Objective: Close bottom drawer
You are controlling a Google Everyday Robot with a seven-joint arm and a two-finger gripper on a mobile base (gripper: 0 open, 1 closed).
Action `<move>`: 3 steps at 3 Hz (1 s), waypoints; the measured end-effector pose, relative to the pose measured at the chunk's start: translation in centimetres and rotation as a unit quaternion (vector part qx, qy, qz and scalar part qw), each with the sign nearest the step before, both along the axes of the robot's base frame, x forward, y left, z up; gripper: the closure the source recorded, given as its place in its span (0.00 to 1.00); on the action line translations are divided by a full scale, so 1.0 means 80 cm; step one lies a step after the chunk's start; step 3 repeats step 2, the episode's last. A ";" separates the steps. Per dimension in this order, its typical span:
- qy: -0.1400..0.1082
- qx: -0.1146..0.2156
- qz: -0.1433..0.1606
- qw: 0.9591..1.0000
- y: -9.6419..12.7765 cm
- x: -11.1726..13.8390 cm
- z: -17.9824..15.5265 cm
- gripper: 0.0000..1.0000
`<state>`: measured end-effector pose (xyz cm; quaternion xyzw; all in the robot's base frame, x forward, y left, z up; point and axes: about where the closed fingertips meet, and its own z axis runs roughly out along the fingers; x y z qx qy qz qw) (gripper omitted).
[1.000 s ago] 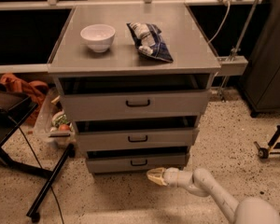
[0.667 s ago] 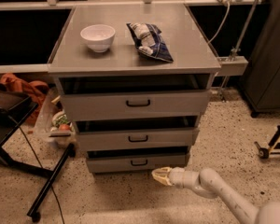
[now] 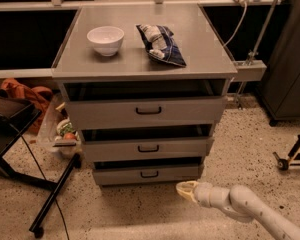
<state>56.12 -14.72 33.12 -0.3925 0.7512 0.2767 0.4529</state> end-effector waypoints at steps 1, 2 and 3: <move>0.010 -0.027 -0.040 0.999 -0.026 -0.015 0.013 1.00; 0.013 -0.048 -0.092 0.994 -0.048 -0.024 0.023 1.00; 0.013 -0.048 -0.092 0.994 -0.048 -0.024 0.023 1.00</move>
Offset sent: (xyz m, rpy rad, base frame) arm -0.0287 -0.0710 0.0286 -0.1608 0.0292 -0.3365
